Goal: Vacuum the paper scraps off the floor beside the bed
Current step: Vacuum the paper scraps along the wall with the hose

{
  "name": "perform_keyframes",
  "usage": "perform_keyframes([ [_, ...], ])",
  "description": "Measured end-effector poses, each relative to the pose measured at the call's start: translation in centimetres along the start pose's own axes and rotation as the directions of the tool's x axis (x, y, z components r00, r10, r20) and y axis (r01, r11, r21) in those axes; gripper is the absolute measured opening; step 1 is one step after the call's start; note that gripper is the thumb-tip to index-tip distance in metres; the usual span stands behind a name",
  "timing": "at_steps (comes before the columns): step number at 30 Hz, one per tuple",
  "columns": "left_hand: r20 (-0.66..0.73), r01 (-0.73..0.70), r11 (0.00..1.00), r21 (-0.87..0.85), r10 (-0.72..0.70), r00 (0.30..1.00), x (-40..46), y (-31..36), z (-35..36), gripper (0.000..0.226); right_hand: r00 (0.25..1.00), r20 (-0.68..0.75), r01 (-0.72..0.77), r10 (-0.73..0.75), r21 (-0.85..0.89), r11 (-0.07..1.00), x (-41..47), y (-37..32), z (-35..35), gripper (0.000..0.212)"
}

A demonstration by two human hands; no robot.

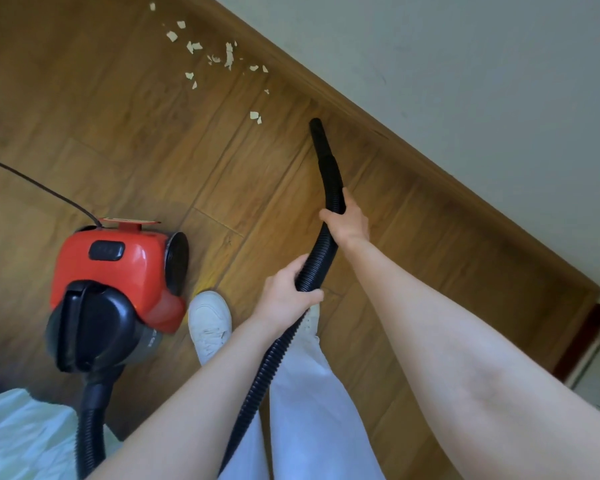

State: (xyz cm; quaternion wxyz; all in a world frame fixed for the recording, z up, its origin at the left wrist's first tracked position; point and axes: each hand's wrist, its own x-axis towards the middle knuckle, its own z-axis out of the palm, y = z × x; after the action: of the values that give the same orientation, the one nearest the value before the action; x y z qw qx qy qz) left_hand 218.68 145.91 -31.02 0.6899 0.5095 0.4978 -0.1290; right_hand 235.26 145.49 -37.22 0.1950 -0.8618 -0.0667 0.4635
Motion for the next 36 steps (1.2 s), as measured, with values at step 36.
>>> perform_keyframes([
  [36, -0.058, 0.064, 0.998, 0.022, -0.063, 0.996, -3.2, -1.1, -7.2, 0.055, 0.999, -0.029, 0.019, -0.029, -0.296, 0.955, -2.7, -5.6, 7.2, 0.075],
])
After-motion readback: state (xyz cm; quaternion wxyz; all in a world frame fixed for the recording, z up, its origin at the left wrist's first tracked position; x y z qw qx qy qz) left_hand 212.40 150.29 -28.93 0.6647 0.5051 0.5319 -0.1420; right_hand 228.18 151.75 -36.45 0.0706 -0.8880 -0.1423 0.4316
